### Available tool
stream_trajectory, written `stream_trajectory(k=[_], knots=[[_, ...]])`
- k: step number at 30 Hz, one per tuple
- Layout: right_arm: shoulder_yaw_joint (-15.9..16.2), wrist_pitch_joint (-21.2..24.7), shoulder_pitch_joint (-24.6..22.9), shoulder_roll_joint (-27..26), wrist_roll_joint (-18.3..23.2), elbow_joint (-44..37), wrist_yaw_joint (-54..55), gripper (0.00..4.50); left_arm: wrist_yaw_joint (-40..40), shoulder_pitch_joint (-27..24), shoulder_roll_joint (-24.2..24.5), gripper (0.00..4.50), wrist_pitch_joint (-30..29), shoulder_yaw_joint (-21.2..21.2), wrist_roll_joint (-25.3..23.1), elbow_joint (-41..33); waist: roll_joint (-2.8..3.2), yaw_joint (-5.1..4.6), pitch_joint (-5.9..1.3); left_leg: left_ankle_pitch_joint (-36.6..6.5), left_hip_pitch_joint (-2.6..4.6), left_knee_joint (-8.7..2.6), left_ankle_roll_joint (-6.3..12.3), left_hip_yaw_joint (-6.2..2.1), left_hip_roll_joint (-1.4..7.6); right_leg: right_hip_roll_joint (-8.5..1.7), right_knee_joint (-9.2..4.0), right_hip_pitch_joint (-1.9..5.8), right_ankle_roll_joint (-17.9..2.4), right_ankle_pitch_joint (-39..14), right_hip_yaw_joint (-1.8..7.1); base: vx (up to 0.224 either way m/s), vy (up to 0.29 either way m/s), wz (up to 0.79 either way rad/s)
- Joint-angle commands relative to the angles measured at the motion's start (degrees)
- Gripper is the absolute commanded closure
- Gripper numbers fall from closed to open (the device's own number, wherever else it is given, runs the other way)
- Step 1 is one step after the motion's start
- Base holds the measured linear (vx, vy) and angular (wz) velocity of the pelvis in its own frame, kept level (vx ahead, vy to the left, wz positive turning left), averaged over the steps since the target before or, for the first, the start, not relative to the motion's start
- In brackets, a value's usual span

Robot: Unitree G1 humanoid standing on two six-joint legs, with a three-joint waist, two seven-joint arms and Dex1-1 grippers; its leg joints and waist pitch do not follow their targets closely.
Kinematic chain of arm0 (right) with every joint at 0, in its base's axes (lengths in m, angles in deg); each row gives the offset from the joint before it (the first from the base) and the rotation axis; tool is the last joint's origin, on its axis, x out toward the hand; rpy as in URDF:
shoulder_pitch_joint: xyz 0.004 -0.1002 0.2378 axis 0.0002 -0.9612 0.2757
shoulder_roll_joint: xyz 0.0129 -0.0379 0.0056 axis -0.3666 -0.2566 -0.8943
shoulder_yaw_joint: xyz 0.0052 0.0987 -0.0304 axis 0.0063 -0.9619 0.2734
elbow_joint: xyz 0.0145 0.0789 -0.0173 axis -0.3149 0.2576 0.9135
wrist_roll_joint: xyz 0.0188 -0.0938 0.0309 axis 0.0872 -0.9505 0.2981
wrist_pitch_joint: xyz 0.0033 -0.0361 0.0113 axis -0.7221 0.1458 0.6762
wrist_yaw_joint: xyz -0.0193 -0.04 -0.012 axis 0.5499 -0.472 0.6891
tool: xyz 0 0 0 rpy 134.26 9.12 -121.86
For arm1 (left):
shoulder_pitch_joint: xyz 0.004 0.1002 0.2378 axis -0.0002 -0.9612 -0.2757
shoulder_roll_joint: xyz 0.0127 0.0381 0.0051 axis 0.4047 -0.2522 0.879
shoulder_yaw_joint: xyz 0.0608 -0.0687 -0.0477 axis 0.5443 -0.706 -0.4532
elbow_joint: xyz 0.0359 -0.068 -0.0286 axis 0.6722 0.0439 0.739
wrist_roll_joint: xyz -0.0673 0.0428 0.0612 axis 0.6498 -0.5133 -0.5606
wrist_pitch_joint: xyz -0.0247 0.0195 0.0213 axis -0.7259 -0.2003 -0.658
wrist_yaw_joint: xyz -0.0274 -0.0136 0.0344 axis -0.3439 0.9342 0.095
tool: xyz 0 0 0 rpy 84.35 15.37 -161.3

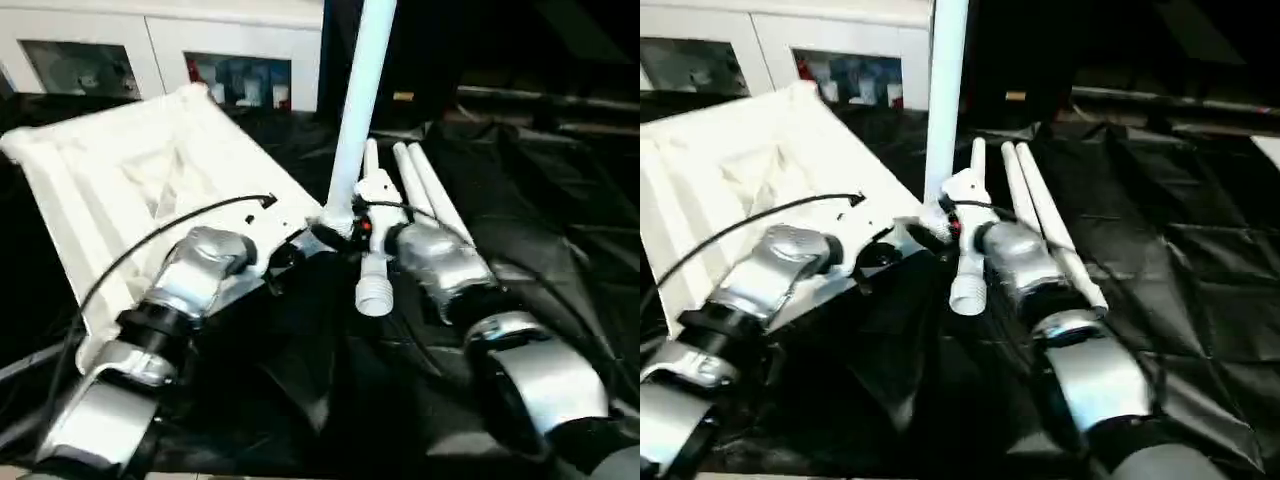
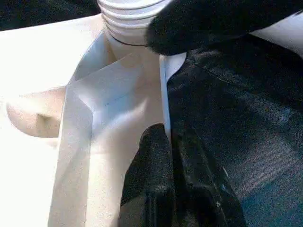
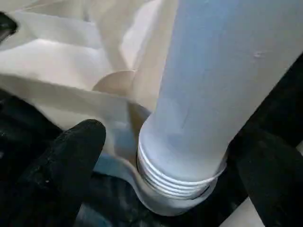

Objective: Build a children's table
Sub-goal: Rotate leg to tighten

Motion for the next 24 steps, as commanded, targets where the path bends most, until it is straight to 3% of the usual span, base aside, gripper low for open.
stream_trajectory(k=[1, 4, 8, 12, 18, 24], knots=[[1.3, 1.2, -2.0, 1.2, 0.0, 0.3, -5.2, 0.01, -2.9, -1.8, 0.8, 4.50, 2.0, 1.9, -0.2, -0.4, 0.39, 0.00, -3.22, 0.9, -0.10, -2.26, 8.35, 0.20, 1.55, -4.10, -2.31, 3.84, -18.1, 13.7, 3.01, 0.000, 0.000, 0.00], [0.9, 1.2, -2.7, 2.3, 1.0, -1.0, -8.7, 0.01, -6.1, -2.9, 1.9, 4.50, 4.0, 2.0, 0.9, -1.8, 0.48, 0.12, -3.15, -0.1, 0.05, -2.26, 8.06, 0.21, 1.84, -4.12, -2.33, 3.74, -18.6, 11.1, 2.96, 0.000, 0.000, 0.00], [1.2, 0.9, -4.0, 4.6, 2.0, -3.3, -14.6, 0.01, -11.7, -4.7, 4.9, 4.50, 5.9, 2.7, 2.4, -4.6, 0.45, 0.56, -3.28, 2.1, 0.10, -1.89, 8.33, 0.39, 1.88, -3.90, -1.74, 3.71, -19.1, 13.7, 2.85, 0.000, 0.000, 0.00], [1.8, 0.6, -5.1, 6.2, 2.0, -5.1, -18.9, 0.01, -15.3, -5.7, 7.1, 4.50, 6.8, 2.8, 3.3, -6.5, 0.42, 0.76, -3.23, 1.7, 0.05, -1.76, 8.37, 0.46, 1.86, -3.94, -1.69, 3.67, -18.9, 12.9, 2.80, 0.000, 0.000, 0.00], [1.2, 1.1, -5.7, 7.1, 3.7, -7.7, -22.6, 0.01, -18.6, -7.1, 8.8, 4.50, 7.2, 2.3, 4.8, -9.3, 0.46, 0.89, -3.13, -0.6, 0.00, -1.79, 6.76, 0.43, 1.91, -4.07, -1.79, 3.60, -18.5, 9.2, 2.90, 0.000, 0.000, 0.00], [1.6, 0.9, -7.0, 7.6, 4.7, -10.1, -26.0, 0.01, -19.4, -8.2, 9.8, 4.50, 7.8, 2.4, 4.8, -10.3, 0.20, 0.96, -2.98, -0.9, -0.05, -1.69, 6.51, 0.41, 1.78, -3.98, -1.72, 3.57, -18.3, 8.4, 2.93, 0.000, 0.000, 0.00]])
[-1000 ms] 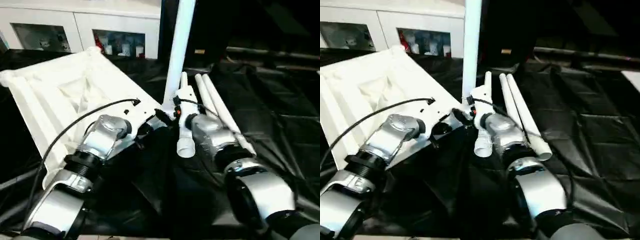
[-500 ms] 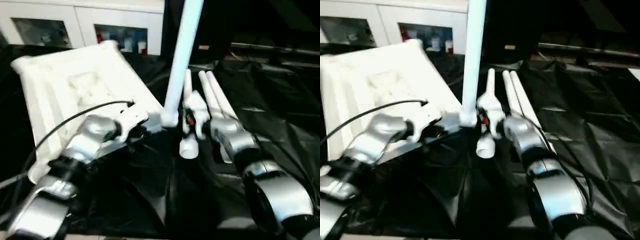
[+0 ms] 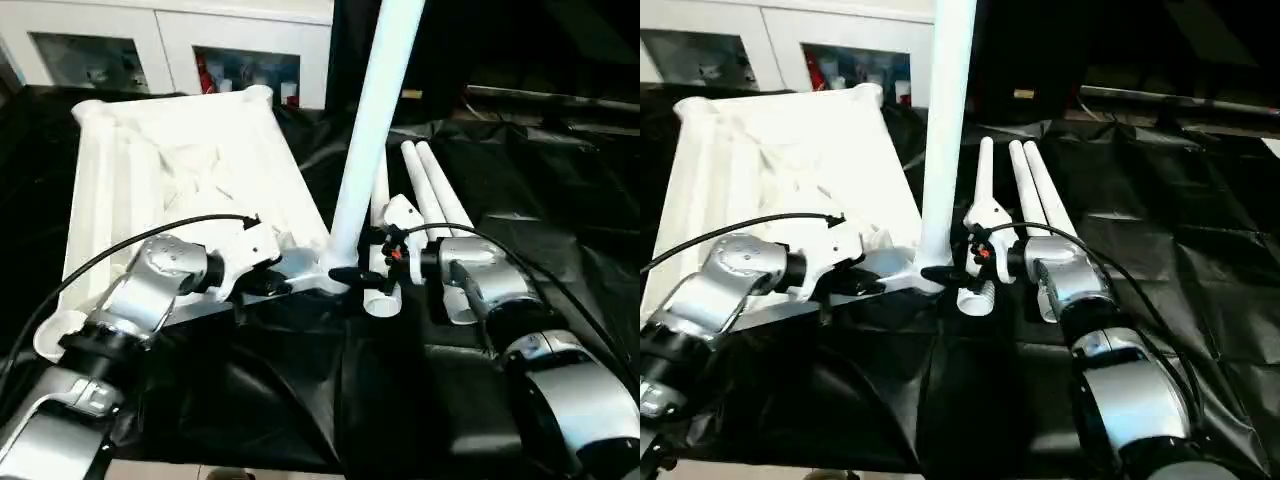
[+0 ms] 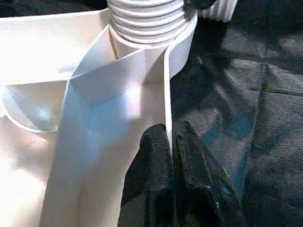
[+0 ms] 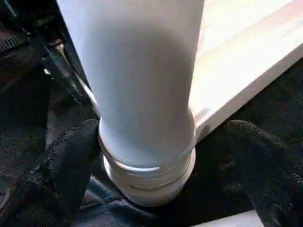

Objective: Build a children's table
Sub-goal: Rotate leg to tighten

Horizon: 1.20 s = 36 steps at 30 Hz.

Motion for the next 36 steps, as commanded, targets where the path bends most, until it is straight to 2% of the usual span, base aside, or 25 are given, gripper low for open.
stream_trajectory(k=[1, 3, 8, 13, 14, 18, 20, 27, 29, 30, 32, 33, 34, 36], knots=[[-0.3, 0.3, -0.5, 0.5, 0.8, -1.9, -0.6, 0.01, -2.0, -1.0, 0.2, 4.50, 0.4, 1.6, 0.0, -1.1, 0.46, 0.19, -3.70, -0.7, 0.13, -2.90, 6.09, 0.24, 1.71, -3.85, -2.60, 3.75, -18.2, 8.1, 2.87, 0.000, 0.000, 0.00], [0.1, 0.0, -0.9, 0.1, 0.5, -2.0, -0.6, 0.01, -2.0, -1.2, 0.3, 4.50, 0.2, 1.7, 0.0, -1.5, 0.43, 0.15, -3.75, -0.4, 0.18, -2.85, 5.94, 0.22, 1.67, -3.84, -2.55, 3.73, -18.1, 8.0, 2.90, 0.000, 0.000, 0.00], [0.5, 0.2, -1.4, -0.4, 0.8, -2.4, -0.8, 0.46, -2.1, -1.5, 0.6, 4.50, 0.0, 1.8, 0.0, -2.0, 0.41, 0.21, -3.92, 1.3, 0.18, -2.64, 6.71, 0.21, 1.57, -3.73, -2.25, 3.75, -18.5, 10.5, 2.84, 0.000, 0.000, 0.00], [0.6, 0.1, -1.6, -0.4, 0.8, -2.5, -1.0, 0.77, -2.0, -1.5, 0.7, 4.50, 0.1, 1.7, -0.1, -2.0, 0.38, 0.24, -3.91, 1.3, 0.10, -2.59, 6.86, 0.14, 1.61, -3.81, -2.19, 3.78, -18.5, 10.0, 2.80, 0.000, 0.000, 0.00], [0.6, 0.1, -1.6, -0.4, 0.8, -2.4, -1.0, 0.99, -2.0, -1.5, 0.7, 4.50, 0.1, 1.7, -0.1, -2.0, 0.30, 0.23, -3.89, 1.1, 0.09, -2.56, 6.81, 0.16, 1.60, -3.82, -2.19, 3.78, -18.5, 9.8, 2.82, 0.000, 0.000, 0.00], [0.6, -0.1, -1.6, -0.7, 0.8, -2.3, -0.9, 1.21, -1.9, -1.6, 0.8, 4.50, 0.0, 1.7, -0.3, -2.1, 0.33, 0.26, -3.94, 1.2, 0.11, -2.47, 6.81, 0.17, 1.58, -3.82, -2.13, 3.77, -18.5, 9.9, 2.83, 0.000, 0.000, 0.00], [0.8, -0.1, -1.9, -0.9, 0.7, -2.6, -0.9, 1.46, -1.8, -1.8, 0.8, 4.50, -0.2, 1.6, -0.3, -2.3, 0.26, 0.27, -3.94, 1.3, 0.08, -2.44, 6.88, 0.14, 1.56, -3.84, -2.09, 3.79, -18.4, 9.9, 2.82, 0.000, 0.000, 0.00], [1.6, 0.6, -3.2, -1.6, -0.5, -2.7, 1.7, 1.72, 1.0, -1.7, -0.2, 4.50, -1.1, 1.0, -0.8, -1.6, 0.21, 0.25, -3.93, 1.2, 0.11, -2.42, 6.65, 0.11, 1.54, -3.84, -2.09, 3.74, -18.1, 9.2, 2.84, 0.000, 0.000, 0.00], [1.9, 1.7, -3.3, -2.5, -2.4, -0.9, 8.1, 1.74, 5.7, -0.6, -2.1, 4.50, -2.0, 0.1, -1.9, 0.7, 0.17, 0.09, -3.59, -1.5, 0.08, -2.64, 5.54, 0.06, 1.47, -3.98, -2.61, 3.68, -17.5, 5.0, 2.92, 0.000, 0.000, 0.00], [1.8, 2.3, -3.3, -2.9, -2.9, 0.0, 10.6, 1.74, 7.5, -0.1, -2.8, 4.50, -2.3, -0.2, -2.3, 1.6, 0.17, -0.12, -3.27, -3.5, 0.26, -2.87, 4.22, 0.08, 1.37, -3.88, -3.05, 3.42, -16.7, 1.4, 2.99, 0.000, 0.000, 0.00], [1.4, 4.7, -3.1, -4.6, -4.0, 2.6, 18.3, 1.75, 14.4, 2.0, -5.8, 4.50, -2.7, -1.5, -3.6, 5.4, 0.08, -0.27, -2.99, -6.7, 0.37, -3.17, 2.48, -0.05, 1.34, -3.94, -3.68, 3.38, -15.4, -4.4, 3.04, -0.031, -0.004, -0.01], [0.9, 5.8, -3.0, -5.7, -4.1, 3.8, 22.0, 1.75, 17.8, 3.2, -7.5, 4.50, -3.5, -2.4, -3.8, 7.3, 0.01, -0.38, -2.72, -9.5, 0.64, -3.40, 0.52, -0.07, 1.24, -3.93, -4.30, 3.15, -13.6, -10.7, 3.10, -0.062, -0.008, -0.02], [0.4, 6.5, -2.8, -6.6, -3.9, 4.6, 24.7, 1.75, 19.9, 4.1, -8.8, 4.50, -4.3, -2.9, -3.8, 8.7, 0.14, -0.35, -2.65, -12.4, 1.15, -3.48, -0.66, -0.09, 1.22, -4.07, -4.92, 2.72, -12.0, -16.4, 3.26, -0.065, -0.007, 0.01], [-2.6, 8.9, -1.7, -9.9, -1.9, 7.0, 33.4, 1.75, 23.7, 6.1, -11.8, 4.50, -5.9, -3.2, -4.1, 11.3, 0.07, -0.24, -2.83, -12.3, 0.76, -3.52, -1.03, -0.31, 1.18, -4.24, -5.02, 2.96, -10.6, -17.6, 3.34, 0.000, 0.000, 0.00]])
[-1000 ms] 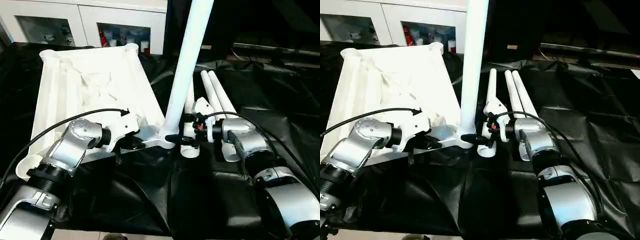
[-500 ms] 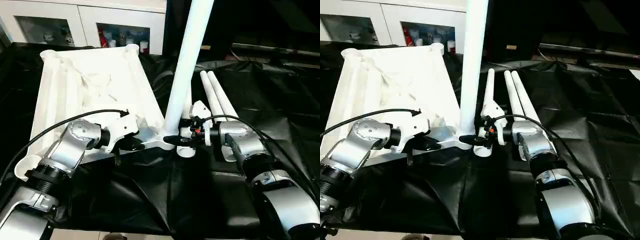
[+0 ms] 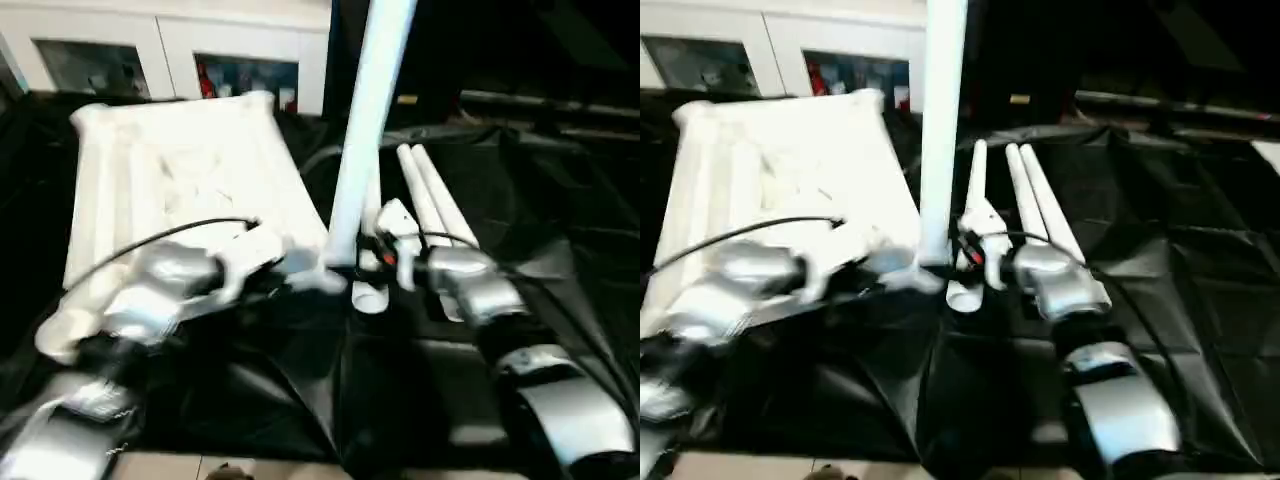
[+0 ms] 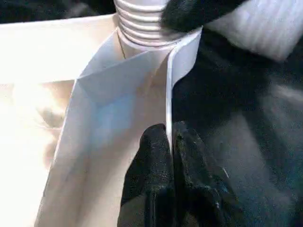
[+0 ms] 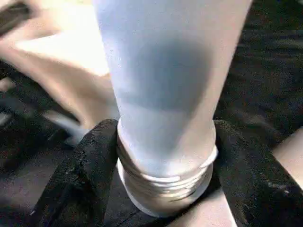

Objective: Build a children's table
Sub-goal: Rotate leg to tighten

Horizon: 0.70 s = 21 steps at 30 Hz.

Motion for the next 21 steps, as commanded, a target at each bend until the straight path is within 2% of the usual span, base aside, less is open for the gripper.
stream_trajectory(k=[1, 2, 3, 5, 7, 8, 9, 10, 12, 15, 21], knots=[[-1.7, 5.5, -0.8, -3.8, 0.9, 6.0, 9.7, 1.75, 7.4, 2.6, -2.7, 4.50, -2.4, -1.3, -0.9, 2.9, 0.44, -0.03, -2.64, -13.1, 0.15, -4.59, -0.90, -0.32, 1.26, -3.89, -5.95, 2.22, -10.0, -18.5, 3.08, 0.000, 0.000, 0.00], [-2.9, 6.1, -0.3, -4.8, 1.8, 6.8, 12.2, 1.75, 8.2, 3.0, -3.5, 4.50, -2.8, -1.1, -1.0, 3.4, 0.37, 0.01, -2.75, -13.8, 0.19, -4.63, -1.16, -0.45, 1.28, -3.96, -6.06, 2.18, -9.4, -19.2, 2.96, 0.000, 0.000, 0.00], [-4.4, 6.8, 0.5, -6.4, 3.3, 7.8, 15.3, 1.75, 9.4, 3.5, -5.0, 4.50, -3.5, -1.0, -1.3, 3.9, 0.59, 0.05, -2.83, -13.8, 0.19, -4.58, -1.22, -0.45, 1.25, -3.99, -5.99, 2.17, -9.5, -18.6, 3.01, 0.000, 0.000, 0.00], [-5.8, 7.5, 1.6, -8.4, 4.8, 8.9, 18.9, 1.75, 10.5, 4.1, -6.9, 4.50, -4.4, -0.7, -1.6, 4.2, 0.54, 0.09, -2.91, -13.9, 0.28, -4.54, -1.07, -0.39, 1.22, -3.84, -5.92, 2.03, -9.8, -16.6, 3.03, 0.000, 0.000, 0.00], [-5.5, 7.2, 2.8, -10.8, 3.9, 9.8, 21.4, 1.75, 11.9, 5.2, -9.5, 4.50, -4.8, -0.5, -1.8, 5.1, 0.57, -0.02, -2.85, -14.0, 0.11, -4.67, -1.06, -0.40, 1.21, -3.73, -5.87, 2.02, -9.7, -15.8, 2.93, 0.000, 0.000, 0.00], [-5.1, 6.8, 3.1, -11.3, 3.2, 9.9, 21.2, 1.20, 12.3, 5.6, -10.1, 4.50, -4.9, -0.4, -1.8, 5.5, 0.45, 0.13, -2.97, -13.7, 0.21, -4.54, -0.91, -0.32, 1.20, -3.77, -5.85, 2.00, -9.7, -14.8, 2.99, 0.000, 0.000, 0.00], [-5.2, 6.5, 3.2, -11.5, 3.3, 9.8, 20.9, 1.20, 12.4, 5.7, -10.2, 4.50, -4.7, -0.3, -1.8, 5.5, 0.45, 0.15, -3.03, -13.2, 0.12, -4.51, -0.77, -0.29, 1.17, -3.75, -5.75, 2.07, -9.9, -13.7, 3.03, 0.000, 0.000, 0.00], [-5.7, 6.1, 3.5, -11.7, 3.7, 9.8, 20.3, 1.06, 12.5, 6.0, -10.3, 4.50, -4.2, -0.1, -2.0, 5.9, 0.18, 0.20, -3.07, -12.3, -0.09, -4.52, -0.29, -0.29, 1.17, -3.73, -5.59, 2.26, -10.0, -11.9, 3.02, 0.000, 0.000, 0.00], [-6.3, 5.8, 3.9, -11.7, 4.0, 9.9, 19.7, 0.99, 12.6, 6.2, -10.3, 4.50, -3.7, 0.0, -2.1, 6.3, 0.32, 0.28, -3.21, -11.0, -0.23, -4.45, 0.20, -0.26, 1.16, -3.76, -5.38, 2.35, -10.5, -9.6, 3.00, 0.000, 0.000, 0.00], [-5.6, 4.7, 4.3, -10.8, 3.2, 9.9, 19.1, 0.57, 11.8, 5.5, -8.9, 4.50, -3.2, 0.1, -2.0, 5.6, 0.20, 0.33, -3.36, -8.7, -0.58, -4.33, 0.81, -0.23, 1.17, -3.79, -5.06, 2.60, -11.1, -6.6, 2.91, 0.000, 0.000, 0.00], [-5.2, 3.1, 4.4, -8.4, 3.4, 8.3, 13.1, 0.57, 9.2, 4.1, -7.1, 4.50, -1.5, 0.4, -2.6, 4.3, 0.17, 0.15, -3.20, -9.9, -0.70, -4.39, 1.10, -0.21, 1.27, -3.89, -5.27, 2.63, -11.3, -8.3, 2.92, 0.000, 0.000, 0.00]])
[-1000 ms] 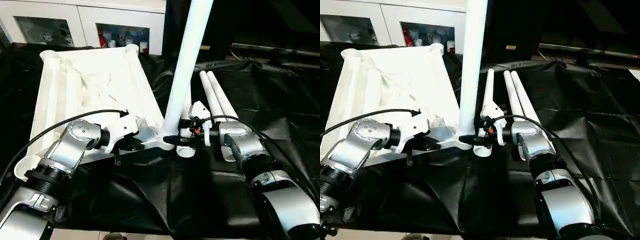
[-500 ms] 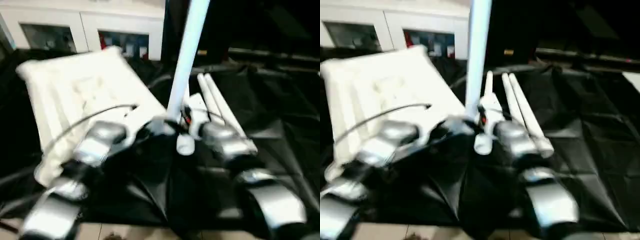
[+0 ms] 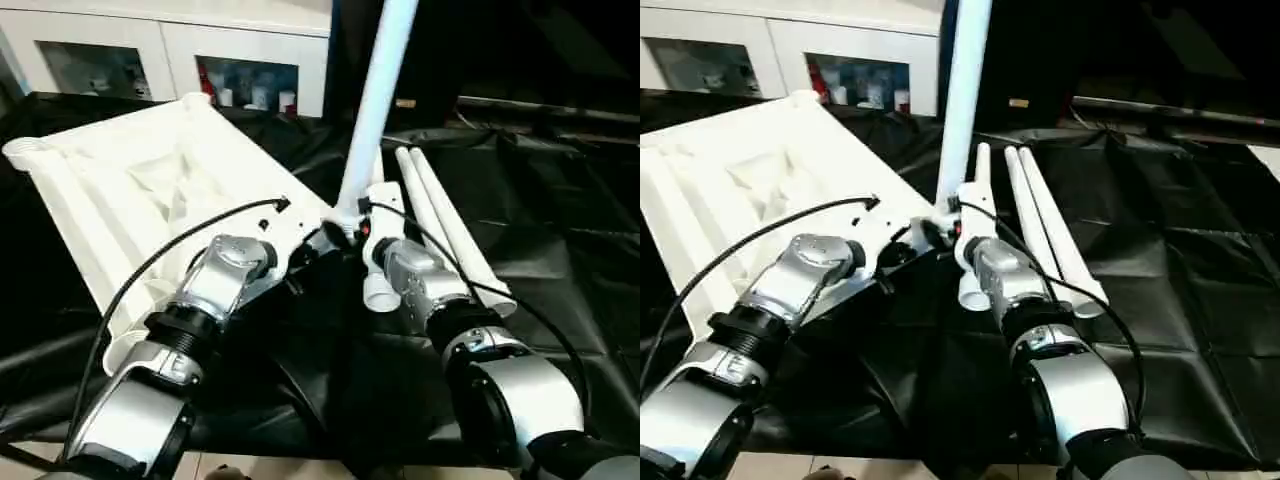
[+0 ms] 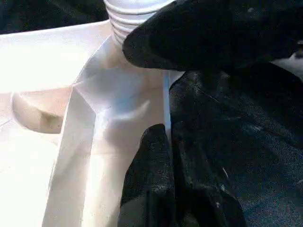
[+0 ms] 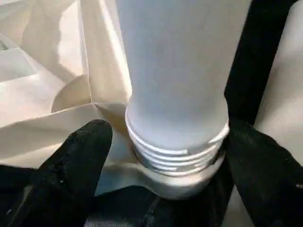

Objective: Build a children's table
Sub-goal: Rotate leg to tighten

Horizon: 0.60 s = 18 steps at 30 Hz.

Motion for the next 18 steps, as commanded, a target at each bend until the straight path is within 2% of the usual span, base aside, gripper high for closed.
stream_trajectory(k=[1, 3, 5, 10, 14, 15, 18], knots=[[2.5, 0.7, -1.1, -0.7, -0.2, -0.1, -7.5, 0.57, -1.9, -0.9, 0.3, 4.50, 2.0, 1.8, -0.7, -1.9, 0.44, 0.23, -3.16, -9.7, -0.30, -4.19, 1.51, -0.16, 1.34, -3.94, -5.16, 2.97, -11.4, -7.9, 2.96, 0.000, 0.000, 0.00], [2.9, 0.6, -1.3, 0.2, -0.4, -0.7, -9.4, 0.57, -3.1, -1.4, 1.0, 4.50, 2.6, 2.0, -0.5, -2.5, 0.45, 0.20, -3.22, -8.8, -0.35, -4.13, 1.78, -0.12, 1.37, -3.91, -4.98, 3.00, -11.8, -6.5, 2.95, 0.000, 0.000, 0.00], [4.3, -0.1, -1.8, 2.4, -1.5, -1.9, -13.3, 0.57, -6.0, -2.5, 2.4, 4.50, 3.3, 2.5, 0.1, -3.6, 0.28, 0.17, -3.36, -6.7, -0.46, -3.95, 2.79, -0.04, 1.35, -3.87, -4.64, 3.23, -12.7, -3.2, 2.93, 0.000, 0.000, 0.00], [8.9, -2.1, -4.2, 8.0, -4.0, -6.2, -25.0, 0.57, -12.8, -4.7, 5.5, 4.50, 5.7, 2.8, 2.3, -6.0, 0.25, 0.47, -3.45, -3.8, -0.32, -3.62, 4.78, 0.17, 1.42, -3.83, -4.12, 3.29, -14.7, 1.9, 2.85, 0.000, 0.000, 0.00], [10.7, -3.4, -5.9, 11.1, -4.1, -10.0, -32.4, 0.57, -19.8, -6.9, 8.3, 4.50, 7.9, 3.6, 4.5, -9.4, 0.18, 0.31, -3.31, -5.4, -0.30, -3.73, 4.92, 0.15, 1.58, -3.84, -4.19, 3.22, -15.1, 0.5, 2.85, 0.000, 0.000, 0.00], [11.2, -4.0, -6.6, 12.3, -3.6, -11.9, -35.3, 0.57, -22.8, -7.9, 9.7, 4.50, 9.0, 3.9, 5.5, -11.1, 0.17, 0.44, -3.38, -5.3, -0.27, -3.68, 5.07, 0.12, 1.68, -3.93, -4.10, 3.37, -15.1, 1.1, 2.87, 0.000, 0.000, 0.00], [11.7, -4.6, -8.2, 14.7, -2.5, -16.6, -39.2, 0.57, -27.3, -9.3, 12.7, 4.50, 11.1, 4.1, 6.2, -12.7, 0.14, 0.72, -3.31, -4.4, -0.07, -3.67, 5.52, 0.25, 1.69, -3.71, -3.91, 3.14, -15.4, 2.2, 2.85, 0.000, 0.000, 0.00]])
